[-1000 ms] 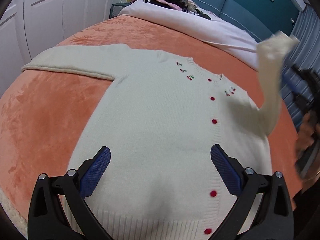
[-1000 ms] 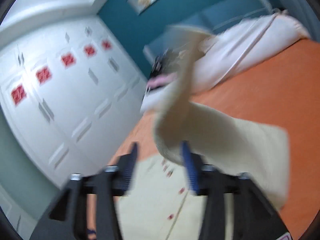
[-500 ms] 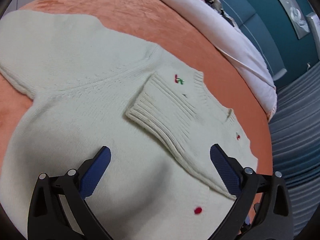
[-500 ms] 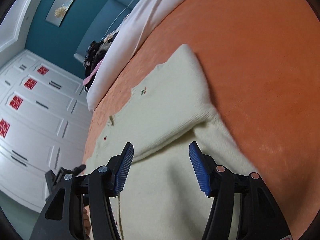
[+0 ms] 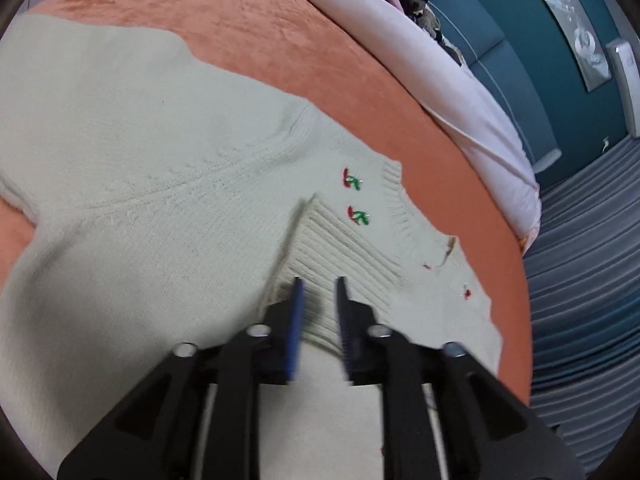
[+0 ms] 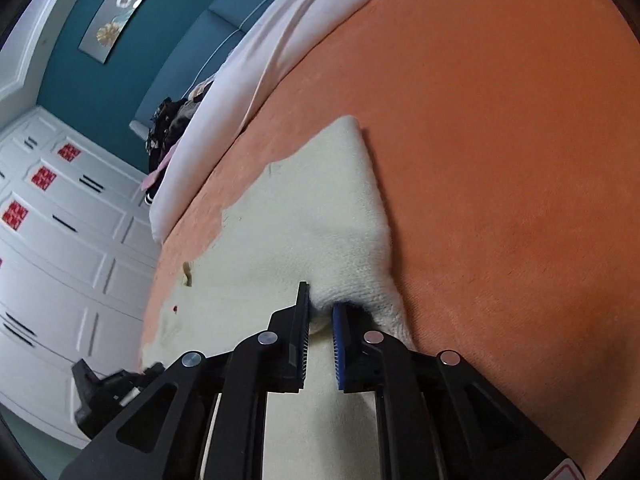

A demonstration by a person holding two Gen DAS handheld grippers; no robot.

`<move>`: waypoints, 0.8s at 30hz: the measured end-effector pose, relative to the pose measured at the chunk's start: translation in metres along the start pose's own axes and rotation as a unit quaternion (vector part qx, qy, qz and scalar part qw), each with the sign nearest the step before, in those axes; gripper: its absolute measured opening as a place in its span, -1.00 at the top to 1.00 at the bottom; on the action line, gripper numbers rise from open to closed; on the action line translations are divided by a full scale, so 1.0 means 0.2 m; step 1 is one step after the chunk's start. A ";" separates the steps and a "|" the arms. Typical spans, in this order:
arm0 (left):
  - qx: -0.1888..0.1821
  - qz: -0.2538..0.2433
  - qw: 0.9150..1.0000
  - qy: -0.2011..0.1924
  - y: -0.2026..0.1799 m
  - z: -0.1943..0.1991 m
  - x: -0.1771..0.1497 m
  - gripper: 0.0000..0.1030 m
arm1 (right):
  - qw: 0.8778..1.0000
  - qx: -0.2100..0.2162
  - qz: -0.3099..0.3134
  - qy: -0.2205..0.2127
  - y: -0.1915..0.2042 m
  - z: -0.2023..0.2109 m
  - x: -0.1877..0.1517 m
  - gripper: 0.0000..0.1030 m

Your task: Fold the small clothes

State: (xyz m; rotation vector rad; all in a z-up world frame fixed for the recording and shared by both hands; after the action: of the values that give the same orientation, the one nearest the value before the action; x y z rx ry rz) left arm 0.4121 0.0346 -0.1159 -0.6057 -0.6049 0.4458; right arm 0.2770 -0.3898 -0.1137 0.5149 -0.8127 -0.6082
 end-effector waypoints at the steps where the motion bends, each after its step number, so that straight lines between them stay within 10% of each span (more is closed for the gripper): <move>1: -0.011 0.014 1.000 -0.003 -0.01 0.00 0.00 -0.37 | 1.000 -0.007 0.018 0.001 0.00 0.00 -0.02 0.76; 3: 0.019 0.011 1.000 0.000 -0.01 -0.04 0.00 -0.45 | 1.000 -0.013 0.029 0.001 0.00 -0.02 -0.05 0.77; 7: 0.047 -0.018 0.999 0.018 0.01 -0.12 0.03 0.56 | 1.000 -0.017 0.018 -0.012 0.05 0.05 -0.04 0.75; 14: 0.042 -0.029 0.998 0.020 0.06 -0.12 0.03 0.63 | 0.990 -0.067 0.071 -0.102 0.22 0.30 0.02 0.76; 19: 0.048 -0.036 0.998 0.018 0.05 -0.11 0.03 0.64 | 0.975 -0.157 0.156 0.002 0.15 -0.10 0.00 1.00; 24: 0.082 -0.064 0.995 -0.008 0.08 -0.05 0.08 0.94 | 0.990 -0.097 0.100 -0.016 0.20 -0.03 0.06 0.97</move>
State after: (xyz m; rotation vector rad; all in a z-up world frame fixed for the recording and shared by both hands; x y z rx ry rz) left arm 0.4261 0.0517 -0.1274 -0.4039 -0.6119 0.3759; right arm 0.2999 -0.3695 -0.0855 0.2431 -0.8139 -0.5046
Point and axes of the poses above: each gripper's, at about its wrist camera, not at the fingertips, and z roughly against the way its jaws point, y to its left, x to its top, the point moved 4 cm from there along -z, roughly the way its jaws point, and after that the axes turned 4 degrees about -y, right-handed, at the moved point
